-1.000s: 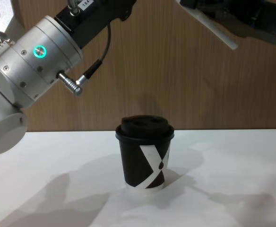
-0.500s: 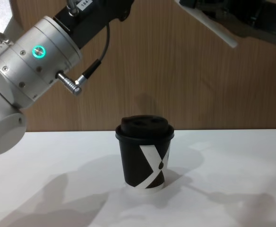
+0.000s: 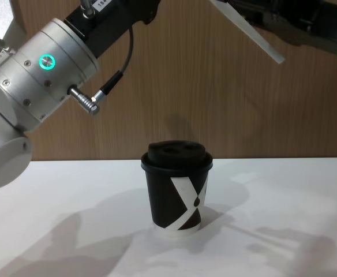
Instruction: Pick up the straw with one hand, pass it to the other hand, and insert it into the cup.
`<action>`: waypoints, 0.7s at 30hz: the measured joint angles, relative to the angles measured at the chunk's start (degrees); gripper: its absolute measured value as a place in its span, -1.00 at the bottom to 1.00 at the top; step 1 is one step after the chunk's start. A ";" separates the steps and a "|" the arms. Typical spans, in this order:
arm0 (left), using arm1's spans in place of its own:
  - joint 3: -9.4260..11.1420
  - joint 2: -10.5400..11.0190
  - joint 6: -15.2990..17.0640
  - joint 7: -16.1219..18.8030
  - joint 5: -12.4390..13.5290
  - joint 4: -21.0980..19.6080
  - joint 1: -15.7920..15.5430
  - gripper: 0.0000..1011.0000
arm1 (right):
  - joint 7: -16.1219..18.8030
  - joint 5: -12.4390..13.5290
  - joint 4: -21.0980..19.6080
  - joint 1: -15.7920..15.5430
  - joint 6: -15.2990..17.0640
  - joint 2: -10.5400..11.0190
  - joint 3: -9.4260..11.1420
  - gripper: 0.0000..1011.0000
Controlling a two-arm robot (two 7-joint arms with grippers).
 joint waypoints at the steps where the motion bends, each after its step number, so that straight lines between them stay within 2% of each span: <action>1: 0.04 0.07 -0.22 0.09 0.13 -0.03 0.00 -0.99 | 0.00 0.00 0.00 0.00 0.00 0.00 0.00 -0.05; 2: 0.06 0.11 -0.45 0.19 0.27 -0.05 0.00 -0.98 | 0.00 0.00 0.00 0.00 0.00 0.00 0.00 -0.03; 3: 0.09 0.18 -0.70 0.31 0.46 -0.09 0.00 -0.98 | 0.00 0.00 0.00 0.00 0.00 0.00 0.00 0.11; 10: 0.31 1.07 -3.94 2.28 3.07 -0.57 0.24 -0.98 | 0.00 0.00 0.00 0.00 0.00 0.00 0.00 0.50; 14: 0.38 1.52 -5.42 3.41 4.42 -0.75 0.36 -0.98 | 0.00 0.00 0.00 0.00 0.00 0.00 0.00 0.78; 18: 0.57 2.46 -7.62 5.33 6.76 -1.10 0.50 -0.98 | 0.00 0.00 0.00 0.00 0.00 0.00 0.00 0.95; 21: 0.75 3.17 -9.04 6.65 8.63 -1.39 0.56 -0.98 | 0.00 0.00 0.00 0.00 0.00 0.00 0.00 0.98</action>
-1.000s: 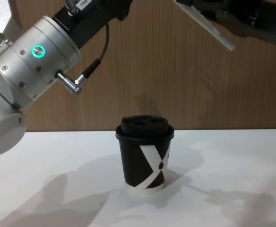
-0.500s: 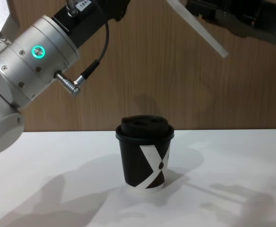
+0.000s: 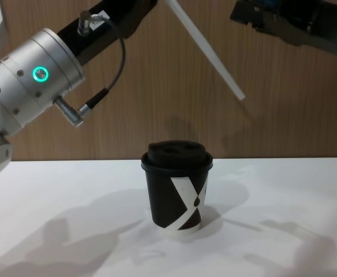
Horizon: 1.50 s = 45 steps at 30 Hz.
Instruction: Pick up the straw with one hand, pass it to the other hand, and insert it into the cup.
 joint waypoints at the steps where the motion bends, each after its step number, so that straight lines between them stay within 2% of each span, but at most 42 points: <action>1: 0.06 0.22 -0.34 0.33 0.46 -0.10 0.01 -0.98 | 0.00 0.00 0.00 0.00 0.00 0.00 0.00 0.98; 9: 0.78 2.06 -3.57 3.46 5.98 -1.04 -0.04 -0.99 | 0.00 0.00 0.00 0.00 0.00 0.00 0.00 0.98; 21: 1.56 3.75 -5.66 6.38 11.58 -2.69 0.00 -0.99 | 0.00 0.00 0.00 0.00 0.00 0.00 0.00 0.98; 27: 1.66 4.32 -5.69 7.18 13.04 -3.30 0.07 -0.99 | 0.00 0.00 0.00 0.00 0.00 0.00 0.00 0.98; 45: 1.10 5.69 -3.48 7.52 14.18 -4.09 0.05 -0.99 | 0.00 0.00 0.00 0.00 0.00 0.00 0.00 0.98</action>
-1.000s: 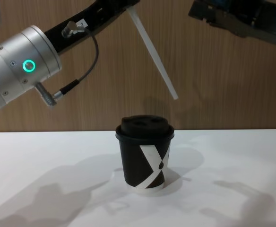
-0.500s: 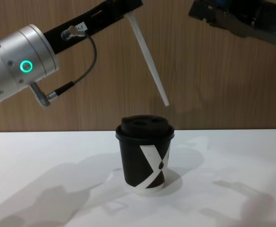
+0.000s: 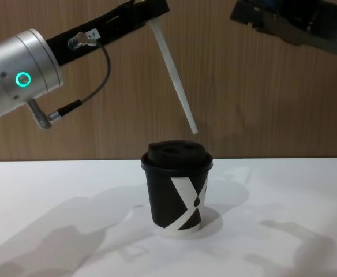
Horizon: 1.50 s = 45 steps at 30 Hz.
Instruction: Pick up the straw with one hand, pass it to the other hand, and insert it into the cup.
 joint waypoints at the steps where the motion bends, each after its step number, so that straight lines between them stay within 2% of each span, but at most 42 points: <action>1: -0.03 0.08 0.09 0.02 0.08 -0.04 -0.01 -0.99 | 0.00 0.00 0.00 0.00 0.00 0.00 0.00 0.98; 15: 0.05 0.33 0.94 0.00 1.48 0.87 -0.71 -0.99 | 0.00 0.00 0.00 0.00 0.00 0.00 0.00 0.98; 45: 1.03 -2.07 0.58 -3.28 3.07 7.42 -3.62 -0.99 | 0.01 0.00 0.00 0.00 0.00 0.00 0.00 0.98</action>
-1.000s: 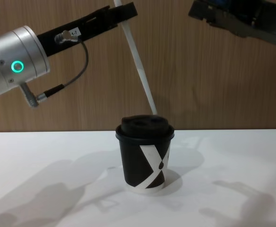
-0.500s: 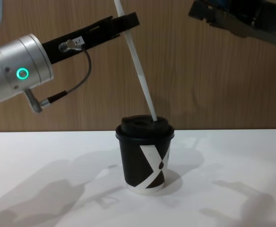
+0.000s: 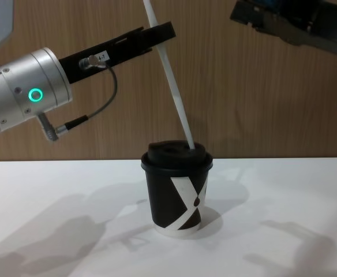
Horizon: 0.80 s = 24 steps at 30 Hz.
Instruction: Pick up the straw with one hand, pass it to the other hand, and insert it into the cup.
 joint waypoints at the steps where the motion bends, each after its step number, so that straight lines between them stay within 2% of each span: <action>1: 0.05 -0.02 0.02 -0.05 0.06 0.12 -0.06 -0.98 | 0.00 0.00 0.00 0.00 0.00 0.00 0.00 0.98; 24: 3.41 -0.67 1.94 -1.20 3.51 2.36 -2.83 -0.98 | 0.00 0.00 0.00 0.00 0.00 0.00 0.00 0.98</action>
